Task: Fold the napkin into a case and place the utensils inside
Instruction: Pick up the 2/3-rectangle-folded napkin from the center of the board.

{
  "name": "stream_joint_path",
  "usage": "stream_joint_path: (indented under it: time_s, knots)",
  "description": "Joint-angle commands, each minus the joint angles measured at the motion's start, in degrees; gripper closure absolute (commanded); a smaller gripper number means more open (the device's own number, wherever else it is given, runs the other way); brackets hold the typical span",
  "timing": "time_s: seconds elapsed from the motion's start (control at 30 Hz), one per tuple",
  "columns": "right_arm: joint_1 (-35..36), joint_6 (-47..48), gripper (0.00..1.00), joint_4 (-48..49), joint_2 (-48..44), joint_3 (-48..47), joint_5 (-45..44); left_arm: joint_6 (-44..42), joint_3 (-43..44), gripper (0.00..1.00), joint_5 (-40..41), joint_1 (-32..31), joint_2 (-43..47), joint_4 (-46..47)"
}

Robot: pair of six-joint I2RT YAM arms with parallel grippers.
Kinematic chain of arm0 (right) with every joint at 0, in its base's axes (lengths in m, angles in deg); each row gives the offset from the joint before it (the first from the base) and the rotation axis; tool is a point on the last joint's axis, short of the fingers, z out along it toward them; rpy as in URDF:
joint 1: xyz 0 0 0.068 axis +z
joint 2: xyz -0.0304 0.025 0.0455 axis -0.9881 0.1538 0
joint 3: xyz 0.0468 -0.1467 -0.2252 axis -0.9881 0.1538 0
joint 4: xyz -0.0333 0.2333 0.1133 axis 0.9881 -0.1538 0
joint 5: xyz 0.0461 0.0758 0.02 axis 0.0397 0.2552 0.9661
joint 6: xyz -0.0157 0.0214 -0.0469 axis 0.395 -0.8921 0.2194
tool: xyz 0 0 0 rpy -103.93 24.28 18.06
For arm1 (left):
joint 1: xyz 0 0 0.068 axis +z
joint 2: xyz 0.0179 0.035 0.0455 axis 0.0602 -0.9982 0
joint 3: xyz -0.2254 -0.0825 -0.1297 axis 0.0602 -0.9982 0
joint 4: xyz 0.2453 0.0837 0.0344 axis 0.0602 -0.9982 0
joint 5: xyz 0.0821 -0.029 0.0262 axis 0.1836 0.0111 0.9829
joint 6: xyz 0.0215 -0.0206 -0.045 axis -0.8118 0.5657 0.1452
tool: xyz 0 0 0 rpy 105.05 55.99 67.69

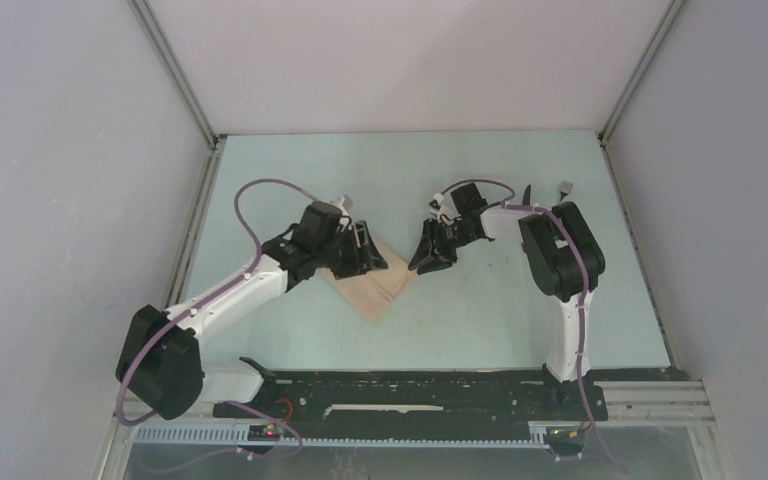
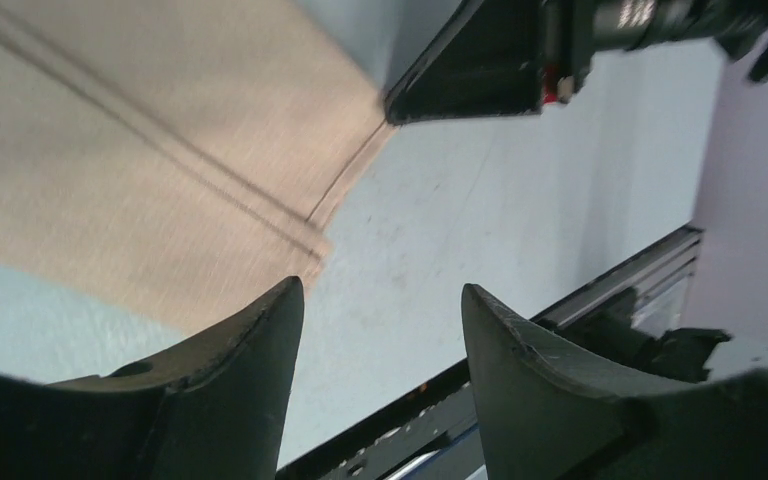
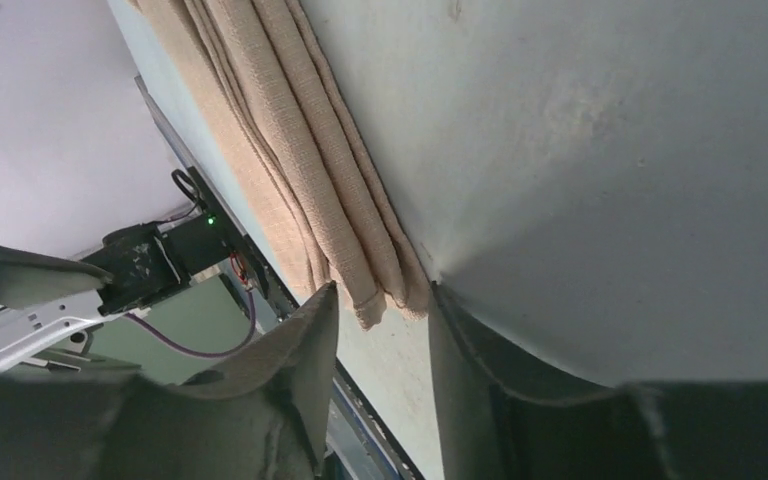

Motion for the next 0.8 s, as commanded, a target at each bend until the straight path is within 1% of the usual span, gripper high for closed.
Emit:
stream_joint_path:
  time_s: [0.0, 0.07, 0.1, 0.13, 0.2, 0.23, 0.3, 0.33, 0.4, 0.47, 0.5, 0.57, 0.67, 0.77]
  knots:
    - [2.57, -2.61, 0.60, 2.18, 0.00, 0.82, 0.51, -0.45, -0.84, 0.36, 7.88, -4.50, 3.91, -4.44]
    - [3.44, -5.90, 0.73, 5.27, -1.44, 3.44, 0.45, 0.12, -0.69, 0.37, 10.78, -6.82, 4.44, -5.76]
    - [4.02, -7.91, 0.77, 7.49, -2.58, 5.06, 0.56, 0.62, -0.67, 0.37, 12.44, -8.04, 4.40, -6.19]
    - [5.02, -9.85, 0.79, 10.06, -3.60, 6.97, 1.16, 1.28, -0.67, 0.38, 13.49, -9.21, 4.22, -6.74]
    - [7.44, -14.26, 0.80, 15.56, -6.01, 10.45, 2.00, 3.18, -0.75, 0.38, 17.63, -11.82, 3.15, -7.23]
    - [8.52, -16.39, 0.74, 18.82, -7.29, 12.26, 1.65, 4.37, -0.71, 0.38, 18.88, -13.07, 2.04, -7.21]
    - [9.18, -19.67, 0.55, 22.69, -10.46, 15.92, -0.18, 6.31, 0.05, 0.36, 22.03, -16.12, -0.44, -7.18]
    - [8.65, -20.15, 0.49, 22.54, -12.48, 17.58, -1.74, 7.15, 0.94, 0.35, 23.25, -17.38, -2.03, -7.38]
    - [6.00, -18.18, 0.40, 18.15, -17.63, 20.18, -6.30, 9.12, 4.17, 0.35, 26.36, -19.94, -6.42, -9.67]
    - [1.82, -14.81, 0.37, 10.24, -22.29, 21.32, -12.29, 11.42, 10.29, 0.35, 30.49, -22.72, -12.41, -15.46]
    - [-0.27, -13.40, 0.36, 7.54, -24.33, 22.06, -15.17, 12.92, 15.32, 0.35, 33.06, -24.57, -15.69, -20.69]
    - [-4.83, -10.68, 0.36, 4.71, -27.33, 23.65, -18.12, 14.94, 23.07, 0.35, 35.69, -27.05, -22.53, -27.51]
    - [-10.39, -7.09, 0.36, 3.07, -30.31, 25.81, -18.29, 19.11, 30.94, 0.38, 38.42, -28.96, -30.72, -34.07]
    - [-13.49, -6.20, 0.36, 4.44, -31.88, 28.21, -16.21, 21.99, 34.82, 0.40, 39.55, -29.29, -35.38, -36.64]
